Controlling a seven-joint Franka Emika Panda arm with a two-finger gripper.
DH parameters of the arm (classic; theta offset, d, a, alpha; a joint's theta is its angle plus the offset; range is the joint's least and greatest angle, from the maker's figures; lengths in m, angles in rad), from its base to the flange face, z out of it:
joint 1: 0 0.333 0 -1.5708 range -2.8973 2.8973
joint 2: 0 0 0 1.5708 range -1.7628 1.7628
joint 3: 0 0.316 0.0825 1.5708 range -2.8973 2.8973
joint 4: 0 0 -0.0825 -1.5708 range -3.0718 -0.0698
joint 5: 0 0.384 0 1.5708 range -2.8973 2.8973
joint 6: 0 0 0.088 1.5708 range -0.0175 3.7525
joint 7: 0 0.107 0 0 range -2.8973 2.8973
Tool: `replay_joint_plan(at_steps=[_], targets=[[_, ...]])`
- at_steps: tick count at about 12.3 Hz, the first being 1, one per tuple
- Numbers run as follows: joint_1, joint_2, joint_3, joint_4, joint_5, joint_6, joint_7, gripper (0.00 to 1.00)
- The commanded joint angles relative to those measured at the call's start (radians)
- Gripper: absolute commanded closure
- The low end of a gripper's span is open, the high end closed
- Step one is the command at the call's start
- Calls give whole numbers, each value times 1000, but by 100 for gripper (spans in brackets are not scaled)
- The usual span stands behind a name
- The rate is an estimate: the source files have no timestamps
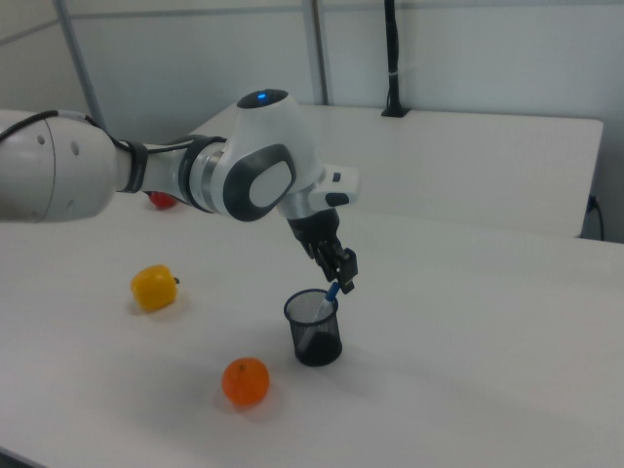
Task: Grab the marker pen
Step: 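Move the open gripper over the black mesh pen cup, then lower the gripper and close it on the blue-capped marker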
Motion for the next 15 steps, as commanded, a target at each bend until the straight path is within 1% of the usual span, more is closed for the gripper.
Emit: replay_joint_plan(at_steps=[1, 2, 6, 8, 12, 15], targets=[[13, -5, -4, -12, -2, 25, 28, 69], [11, -6, -4, -12, -2, 22, 28, 70], [7, -22, -4, -15, -2, 8, 28, 70], [5, -34, -4, -14, -5, -45, 25, 70], [7, -49, -4, -31, -5, -70, 71, 71], [7, -49, -4, -35, -3, -66, 72, 84]])
